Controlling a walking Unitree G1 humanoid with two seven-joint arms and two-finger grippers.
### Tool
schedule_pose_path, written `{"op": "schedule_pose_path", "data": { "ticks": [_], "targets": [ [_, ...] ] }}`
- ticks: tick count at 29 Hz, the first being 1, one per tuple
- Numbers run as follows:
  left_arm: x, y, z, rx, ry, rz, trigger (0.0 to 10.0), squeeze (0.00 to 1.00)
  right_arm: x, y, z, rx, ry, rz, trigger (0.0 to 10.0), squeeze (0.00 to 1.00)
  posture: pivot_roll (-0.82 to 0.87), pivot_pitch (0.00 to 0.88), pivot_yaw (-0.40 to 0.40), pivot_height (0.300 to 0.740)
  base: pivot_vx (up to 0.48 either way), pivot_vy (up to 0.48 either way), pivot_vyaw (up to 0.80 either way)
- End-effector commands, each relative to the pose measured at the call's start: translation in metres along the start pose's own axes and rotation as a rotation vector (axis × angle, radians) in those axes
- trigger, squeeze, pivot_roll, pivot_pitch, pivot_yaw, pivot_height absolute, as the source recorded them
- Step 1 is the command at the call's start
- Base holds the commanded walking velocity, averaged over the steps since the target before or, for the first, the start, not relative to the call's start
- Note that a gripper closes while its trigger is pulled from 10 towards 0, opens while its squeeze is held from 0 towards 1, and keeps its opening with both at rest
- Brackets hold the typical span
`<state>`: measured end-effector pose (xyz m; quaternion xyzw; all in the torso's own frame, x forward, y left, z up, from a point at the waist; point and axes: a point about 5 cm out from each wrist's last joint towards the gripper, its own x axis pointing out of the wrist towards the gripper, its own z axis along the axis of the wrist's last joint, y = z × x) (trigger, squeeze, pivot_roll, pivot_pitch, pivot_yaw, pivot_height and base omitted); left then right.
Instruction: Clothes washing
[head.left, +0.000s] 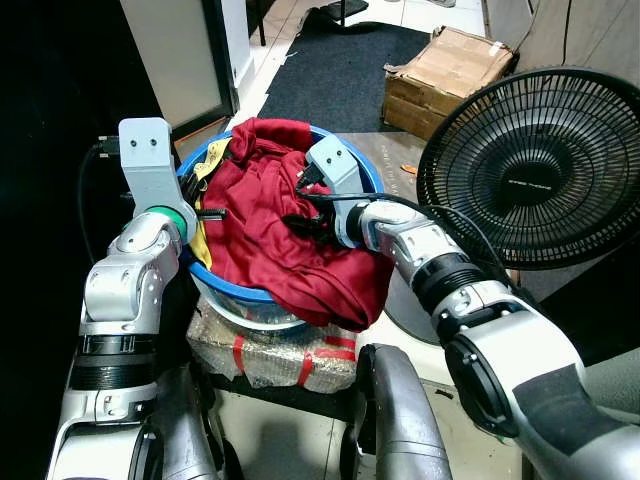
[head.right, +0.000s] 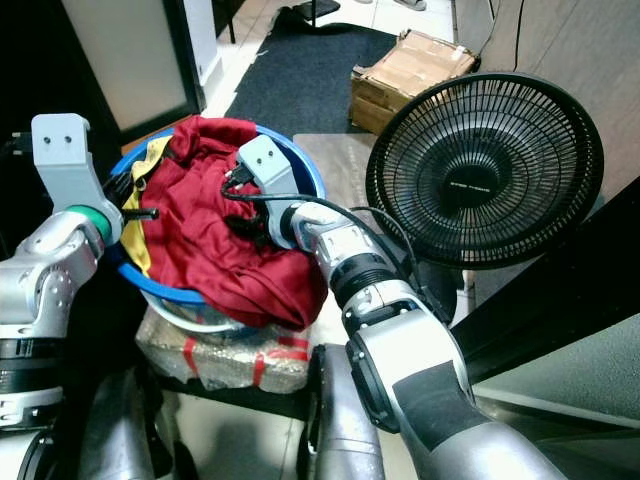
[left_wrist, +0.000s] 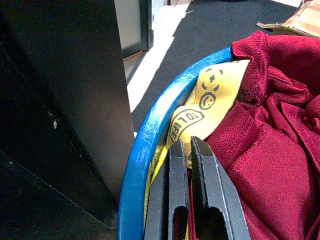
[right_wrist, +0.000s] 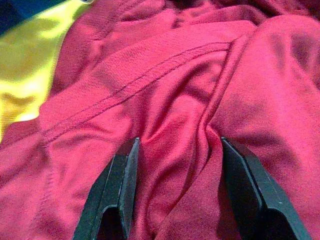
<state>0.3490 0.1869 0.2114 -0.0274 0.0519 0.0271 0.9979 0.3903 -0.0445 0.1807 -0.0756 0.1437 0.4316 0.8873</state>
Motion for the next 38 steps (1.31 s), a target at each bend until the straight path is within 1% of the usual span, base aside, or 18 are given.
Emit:
{"op": "schedule_pose_path", "data": {
  "ticks": [1,2,3,4,10,18,23,27,28,29,33,34,35,37,38],
  "targets": [
    [-0.001,0.006,-0.005,0.006,0.024,0.026,10.0,0.00,-0.002,0.001,-0.029,0.072,0.089,0.023,9.2,0.00,0.01,0.147,-0.018,0.495,0.000,0.000,0.00],
    [-0.001,0.007,-0.005,0.006,0.026,0.030,10.0,0.00,-0.003,0.000,-0.035,0.079,0.108,0.017,4.8,0.00,0.01,0.148,-0.018,0.495,0.000,0.000,0.00],
    [-0.001,0.007,-0.005,0.006,0.026,0.030,10.0,0.00,-0.003,0.000,-0.035,0.079,0.108,0.017,4.8,0.00,0.01,0.148,-0.018,0.495,0.000,0.000,0.00],
    [-0.001,0.007,-0.006,0.006,0.027,0.033,10.0,0.00,-0.004,-0.001,-0.039,0.076,0.126,0.010,0.0,0.00,0.01,0.150,-0.017,0.495,0.000,0.000,0.00],
    [-0.002,0.008,-0.006,0.007,0.031,0.038,10.0,0.00,-0.006,-0.003,-0.043,0.081,0.137,0.000,0.0,0.00,0.01,0.154,-0.016,0.495,0.000,0.000,0.00],
    [-0.002,0.010,-0.006,0.008,0.037,0.046,10.0,0.00,-0.008,-0.005,-0.034,0.136,0.071,0.018,0.0,0.00,0.01,0.155,-0.009,0.495,0.000,0.000,0.00],
    [-0.002,0.010,-0.005,0.007,0.035,0.046,10.0,0.00,-0.007,-0.004,-0.023,0.154,0.000,0.041,0.0,0.00,0.01,0.155,-0.006,0.495,0.000,0.000,0.00],
    [-0.002,0.010,-0.004,0.009,0.033,0.047,10.0,0.00,-0.008,-0.006,-0.001,0.199,-0.143,0.058,0.0,0.00,0.02,0.156,-0.004,0.495,0.000,0.000,0.00],
    [-0.002,0.010,-0.004,0.009,0.033,0.047,10.0,0.00,-0.008,-0.006,-0.001,0.199,-0.143,0.058,0.0,0.00,0.02,0.156,-0.004,0.495,0.000,0.000,0.00],
    [-0.002,0.010,-0.004,0.009,0.033,0.047,10.0,0.00,-0.010,-0.007,0.008,0.207,-0.195,0.062,0.0,0.00,0.02,0.157,-0.003,0.495,0.000,0.000,0.00],
    [-0.002,0.010,-0.004,0.009,0.033,0.047,10.0,0.00,-0.010,-0.007,0.008,0.207,-0.195,0.062,0.0,0.00,0.02,0.157,-0.003,0.495,0.000,0.000,0.00],
    [-0.002,0.010,-0.004,0.010,0.033,0.046,10.0,0.00,-0.013,-0.008,0.020,0.187,-0.265,0.062,0.0,0.00,0.02,0.156,-0.002,0.495,0.000,0.000,0.00],
    [-0.002,0.010,-0.004,0.010,0.033,0.045,10.0,0.00,-0.023,-0.013,0.050,0.099,-0.412,-0.005,10.0,0.00,0.01,0.151,0.003,0.495,0.000,0.000,0.00],
    [-0.002,0.010,-0.004,0.010,0.033,0.045,10.0,0.00,-0.023,-0.013,0.050,0.099,-0.412,-0.005,10.0,0.00,0.01,0.151,0.003,0.495,0.000,0.000,0.00],
    [-0.002,0.010,-0.004,0.010,0.032,0.043,10.0,0.00,-0.033,-0.015,0.070,0.039,-0.519,-0.056,10.0,0.00,0.01,0.150,0.004,0.495,0.000,0.000,0.00]
  ]
}}
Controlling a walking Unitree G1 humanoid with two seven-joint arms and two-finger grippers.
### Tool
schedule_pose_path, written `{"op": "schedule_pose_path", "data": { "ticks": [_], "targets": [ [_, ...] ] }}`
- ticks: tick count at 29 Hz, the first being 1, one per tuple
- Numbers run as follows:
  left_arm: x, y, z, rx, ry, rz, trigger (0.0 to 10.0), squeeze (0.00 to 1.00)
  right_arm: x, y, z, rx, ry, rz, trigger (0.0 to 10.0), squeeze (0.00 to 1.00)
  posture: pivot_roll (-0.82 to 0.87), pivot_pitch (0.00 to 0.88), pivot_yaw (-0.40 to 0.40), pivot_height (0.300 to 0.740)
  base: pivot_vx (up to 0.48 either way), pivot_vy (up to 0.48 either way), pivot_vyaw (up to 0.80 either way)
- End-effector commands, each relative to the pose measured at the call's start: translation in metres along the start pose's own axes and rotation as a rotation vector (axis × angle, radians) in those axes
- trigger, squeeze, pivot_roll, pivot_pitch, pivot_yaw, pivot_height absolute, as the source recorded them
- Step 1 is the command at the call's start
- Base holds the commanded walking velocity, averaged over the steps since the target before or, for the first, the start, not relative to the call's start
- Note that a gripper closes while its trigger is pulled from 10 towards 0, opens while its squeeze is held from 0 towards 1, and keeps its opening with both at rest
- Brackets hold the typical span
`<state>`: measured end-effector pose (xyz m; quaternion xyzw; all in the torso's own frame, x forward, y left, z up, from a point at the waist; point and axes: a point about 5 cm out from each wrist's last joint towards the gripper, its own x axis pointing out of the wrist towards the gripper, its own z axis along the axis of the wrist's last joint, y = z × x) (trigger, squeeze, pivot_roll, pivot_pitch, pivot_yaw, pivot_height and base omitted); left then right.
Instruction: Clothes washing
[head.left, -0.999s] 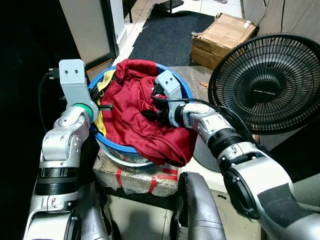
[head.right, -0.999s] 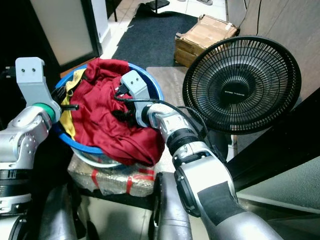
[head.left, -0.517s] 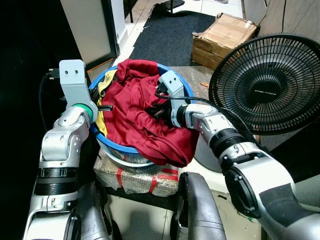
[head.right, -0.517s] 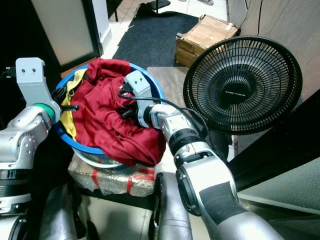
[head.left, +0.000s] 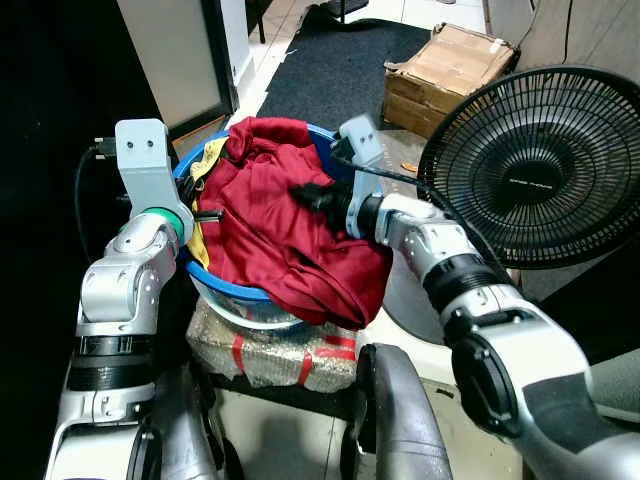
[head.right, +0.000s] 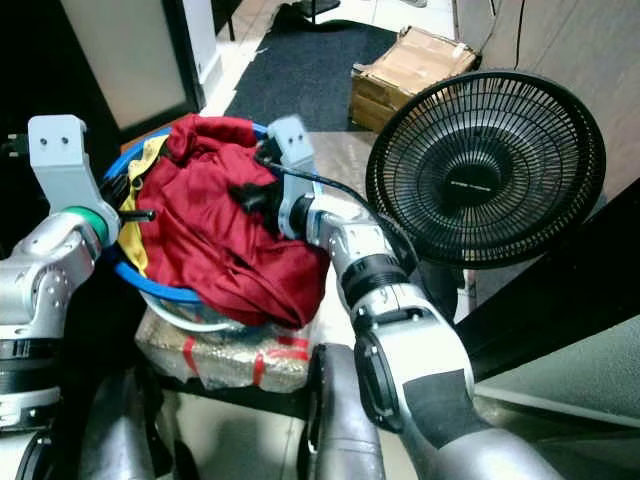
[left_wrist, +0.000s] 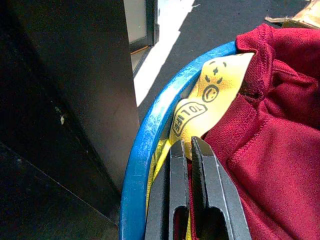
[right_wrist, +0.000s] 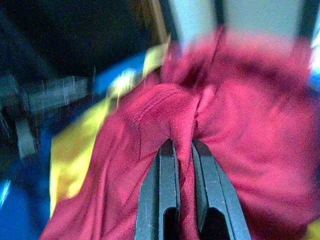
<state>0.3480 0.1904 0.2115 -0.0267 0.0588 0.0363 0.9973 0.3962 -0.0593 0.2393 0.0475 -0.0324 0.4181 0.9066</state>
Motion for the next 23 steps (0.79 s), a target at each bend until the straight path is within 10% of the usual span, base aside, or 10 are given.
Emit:
{"op": "schedule_pose_path", "data": {
  "ticks": [1,5,8,9,14,21,23],
  "targets": [
    [-0.001,0.006,-0.004,0.009,0.019,0.025,10.0,0.00,0.001,0.001,0.018,-0.037,-0.094,-0.013,10.0,0.00,0.01,0.150,0.004,0.495,0.000,0.000,0.00],
    [0.000,0.001,-0.003,0.008,0.013,0.006,10.0,0.00,-0.017,0.004,0.089,-0.293,-0.437,-0.195,10.0,0.00,0.01,0.130,0.018,0.495,0.000,0.000,0.00],
    [0.000,0.001,-0.003,0.008,0.013,0.006,10.0,0.00,-0.017,0.004,0.089,-0.293,-0.437,-0.195,10.0,0.00,0.01,0.130,0.018,0.495,0.000,0.000,0.00],
    [-0.001,-0.003,0.001,0.008,-0.008,-0.015,10.0,0.00,-0.047,0.014,0.146,-0.520,-0.708,-0.329,10.0,0.00,0.01,0.121,0.023,0.495,0.000,0.000,0.00],
    [-0.013,-0.014,0.026,0.039,-0.193,-0.106,10.0,0.00,-0.086,0.035,0.192,-0.706,-0.913,-0.393,10.0,0.00,0.01,0.113,0.021,0.495,0.000,0.000,0.00],
    [-0.054,-0.040,0.065,0.163,-0.479,-0.287,10.0,0.00,-0.115,0.040,0.171,-0.653,-0.817,-0.412,10.0,0.00,-0.01,0.103,0.017,0.495,0.000,0.000,0.00],
    [-0.064,-0.048,0.069,0.180,-0.519,-0.315,10.0,0.00,-0.116,0.027,0.108,-0.483,-0.629,-0.476,10.0,0.00,-0.02,0.091,0.022,0.495,0.000,0.000,0.00]
  ]
}}
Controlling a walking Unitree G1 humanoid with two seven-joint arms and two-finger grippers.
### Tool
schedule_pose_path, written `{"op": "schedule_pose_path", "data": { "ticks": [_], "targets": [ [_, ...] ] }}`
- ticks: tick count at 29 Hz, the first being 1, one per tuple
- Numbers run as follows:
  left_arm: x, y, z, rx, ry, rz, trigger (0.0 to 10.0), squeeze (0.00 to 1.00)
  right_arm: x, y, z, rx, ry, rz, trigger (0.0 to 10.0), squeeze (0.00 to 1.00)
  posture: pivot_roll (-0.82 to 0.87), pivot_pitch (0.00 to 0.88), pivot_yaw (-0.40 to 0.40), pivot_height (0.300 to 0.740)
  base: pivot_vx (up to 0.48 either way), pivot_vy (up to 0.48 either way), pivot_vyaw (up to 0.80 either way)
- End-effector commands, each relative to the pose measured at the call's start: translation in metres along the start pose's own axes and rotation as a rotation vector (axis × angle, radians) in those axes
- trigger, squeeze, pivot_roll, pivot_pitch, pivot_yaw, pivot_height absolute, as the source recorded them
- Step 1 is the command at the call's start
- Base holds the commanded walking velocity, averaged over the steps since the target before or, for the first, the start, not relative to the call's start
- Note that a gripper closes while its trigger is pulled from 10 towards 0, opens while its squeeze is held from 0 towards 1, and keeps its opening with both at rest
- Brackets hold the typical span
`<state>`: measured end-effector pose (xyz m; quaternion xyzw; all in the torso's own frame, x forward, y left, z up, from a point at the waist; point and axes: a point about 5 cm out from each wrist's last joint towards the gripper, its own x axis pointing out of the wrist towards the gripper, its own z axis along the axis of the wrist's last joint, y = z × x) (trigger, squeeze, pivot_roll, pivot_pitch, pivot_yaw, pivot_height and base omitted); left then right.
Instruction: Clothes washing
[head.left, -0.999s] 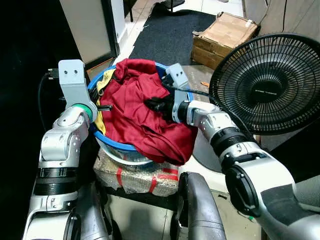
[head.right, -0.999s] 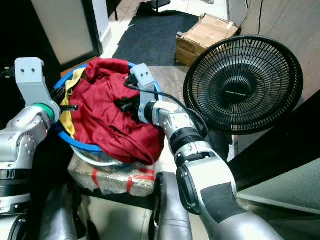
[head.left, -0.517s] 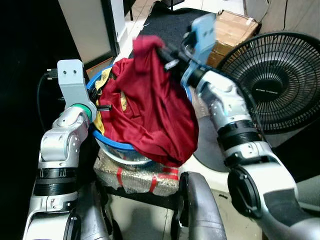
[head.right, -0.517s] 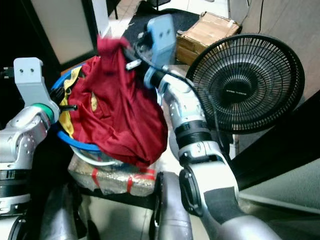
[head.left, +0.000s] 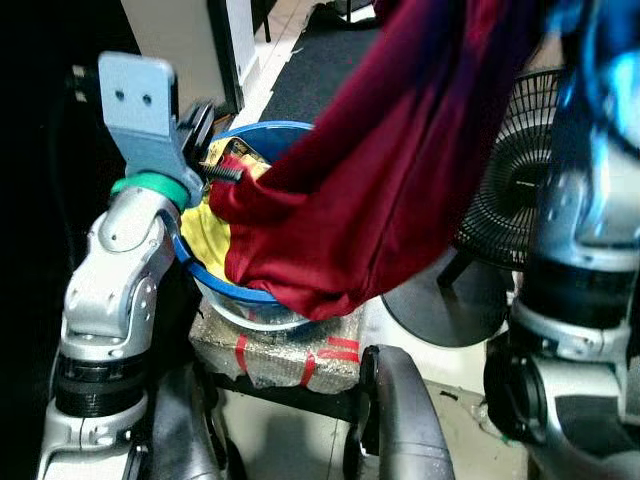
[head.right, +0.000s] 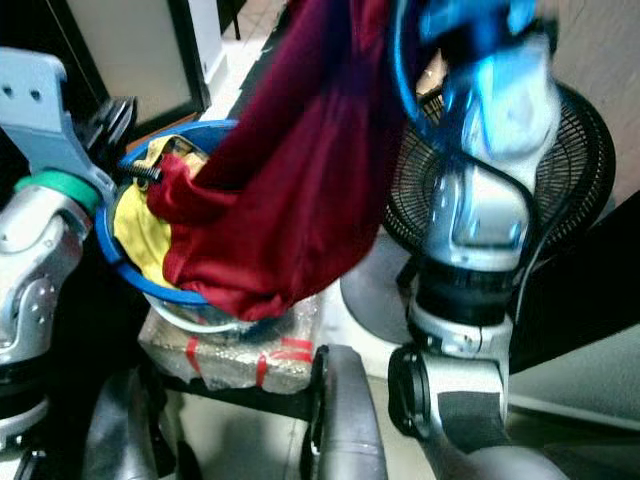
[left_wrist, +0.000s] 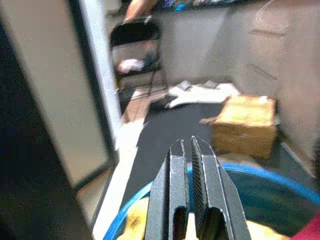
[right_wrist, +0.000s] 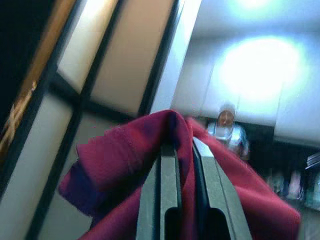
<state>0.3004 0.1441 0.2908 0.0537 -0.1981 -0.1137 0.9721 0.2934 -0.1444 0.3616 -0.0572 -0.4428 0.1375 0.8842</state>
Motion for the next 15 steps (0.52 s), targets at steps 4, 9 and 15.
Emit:
{"op": "schedule_pose_path", "data": {
  "ticks": [4,9,15],
  "targets": [
    [-0.006,-0.003,0.000,0.005,-0.012,0.008,10.0,0.00,-0.058,0.020,-0.054,0.149,0.294,-0.070,10.0,0.00,-0.02,0.078,0.023,0.495,0.000,0.000,0.00],
    [-0.006,-0.002,0.002,-0.031,-0.029,0.032,10.0,0.00,-0.075,0.029,-0.067,0.187,0.375,-0.097,10.0,0.00,-0.02,0.059,0.020,0.495,0.000,0.000,0.00],
    [-0.004,-0.005,0.001,-0.034,-0.042,0.039,10.0,0.00,-0.066,0.022,-0.071,0.181,0.394,-0.150,10.0,0.00,-0.01,0.044,0.012,0.503,0.000,0.000,0.00]
  ]
}}
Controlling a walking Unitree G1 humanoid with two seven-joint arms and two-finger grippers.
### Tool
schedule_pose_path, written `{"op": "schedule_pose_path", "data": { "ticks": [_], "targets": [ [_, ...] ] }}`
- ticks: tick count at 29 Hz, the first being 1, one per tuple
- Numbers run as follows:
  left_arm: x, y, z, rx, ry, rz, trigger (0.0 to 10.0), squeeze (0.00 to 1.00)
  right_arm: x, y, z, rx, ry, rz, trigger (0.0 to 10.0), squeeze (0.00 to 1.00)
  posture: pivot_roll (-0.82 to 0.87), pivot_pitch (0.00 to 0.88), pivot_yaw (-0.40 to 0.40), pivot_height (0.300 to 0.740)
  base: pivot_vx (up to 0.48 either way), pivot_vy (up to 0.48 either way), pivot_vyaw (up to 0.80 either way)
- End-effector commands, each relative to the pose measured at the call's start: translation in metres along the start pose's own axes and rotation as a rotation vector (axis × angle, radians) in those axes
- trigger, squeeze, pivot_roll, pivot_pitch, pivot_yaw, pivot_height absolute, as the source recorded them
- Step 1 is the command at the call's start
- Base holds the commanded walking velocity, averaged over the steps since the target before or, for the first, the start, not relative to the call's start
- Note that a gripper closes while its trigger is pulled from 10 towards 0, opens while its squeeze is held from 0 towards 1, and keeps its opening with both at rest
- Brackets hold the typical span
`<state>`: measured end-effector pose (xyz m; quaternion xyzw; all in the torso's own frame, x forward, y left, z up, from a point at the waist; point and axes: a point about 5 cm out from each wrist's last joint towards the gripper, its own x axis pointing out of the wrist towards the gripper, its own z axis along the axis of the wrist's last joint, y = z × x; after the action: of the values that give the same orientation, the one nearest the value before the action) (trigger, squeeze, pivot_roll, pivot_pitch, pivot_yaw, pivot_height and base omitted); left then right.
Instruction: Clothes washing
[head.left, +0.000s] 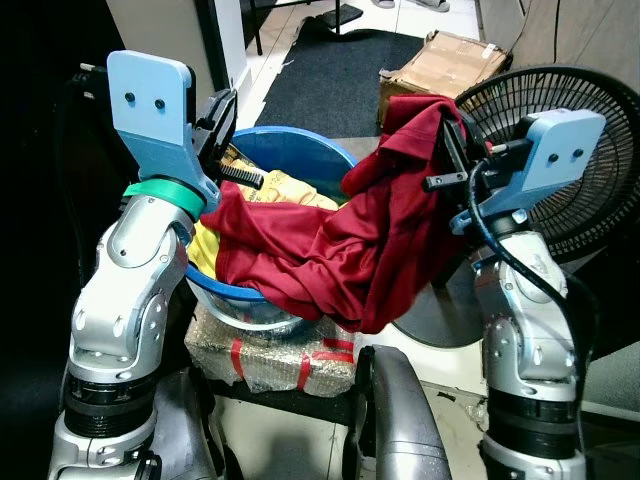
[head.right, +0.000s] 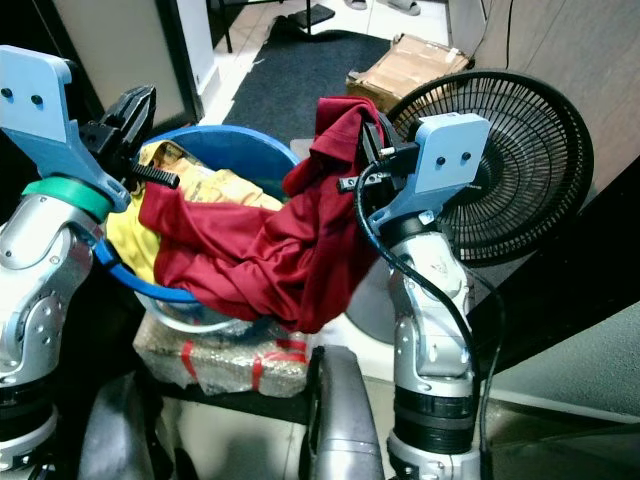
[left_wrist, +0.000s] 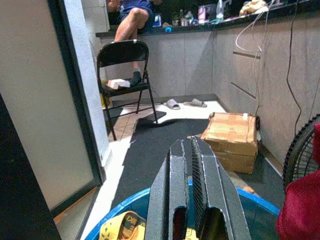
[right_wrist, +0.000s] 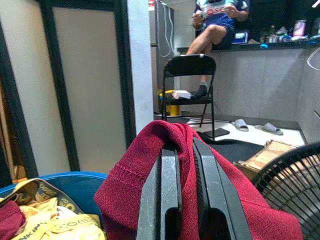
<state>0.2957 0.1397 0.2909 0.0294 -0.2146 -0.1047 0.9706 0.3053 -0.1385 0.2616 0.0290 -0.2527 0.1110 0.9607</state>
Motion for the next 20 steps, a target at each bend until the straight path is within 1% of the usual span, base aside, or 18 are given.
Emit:
{"op": "schedule_pose_path", "data": {
  "ticks": [1,2,5,9,11,20],
  "targets": [
    [-0.0008,-0.0001,-0.0009,0.006,-0.005,0.010,10.0,0.00,0.0026,-0.0032,0.0008,-0.005,0.005,-0.028,10.0,0.00,-0.01,0.044,0.012,0.503,0.000,0.000,0.00],
    [-0.0010,-0.0003,-0.0013,0.006,-0.003,0.013,10.0,0.00,0.0043,-0.0058,0.0003,-0.020,0.017,-0.048,10.0,0.00,-0.01,0.044,0.013,0.508,0.000,0.000,0.00],
    [-0.0022,-0.0004,-0.0024,0.008,0.005,0.019,10.0,0.00,0.0028,-0.0062,0.0002,-0.027,0.035,-0.069,10.0,0.00,-0.01,0.046,0.016,0.522,0.000,0.000,0.00],
    [-0.0010,0.0008,-0.0026,0.011,0.008,0.024,10.0,0.00,0.0019,-0.0055,0.0006,-0.027,0.036,-0.076,10.0,0.00,-0.01,0.050,0.021,0.536,0.000,0.000,0.00],
    [0.0001,0.0018,-0.0026,0.015,0.010,0.026,10.0,0.00,0.0017,-0.0057,0.0013,-0.029,0.032,-0.082,10.0,0.00,-0.01,0.053,0.023,0.550,0.000,0.000,0.00],
    [0.0005,0.0017,-0.0032,0.020,0.012,0.027,10.0,0.00,0.0024,-0.0059,0.0023,-0.032,0.033,-0.091,10.0,0.00,-0.01,0.057,0.025,0.574,0.000,0.000,0.00]
  ]
}}
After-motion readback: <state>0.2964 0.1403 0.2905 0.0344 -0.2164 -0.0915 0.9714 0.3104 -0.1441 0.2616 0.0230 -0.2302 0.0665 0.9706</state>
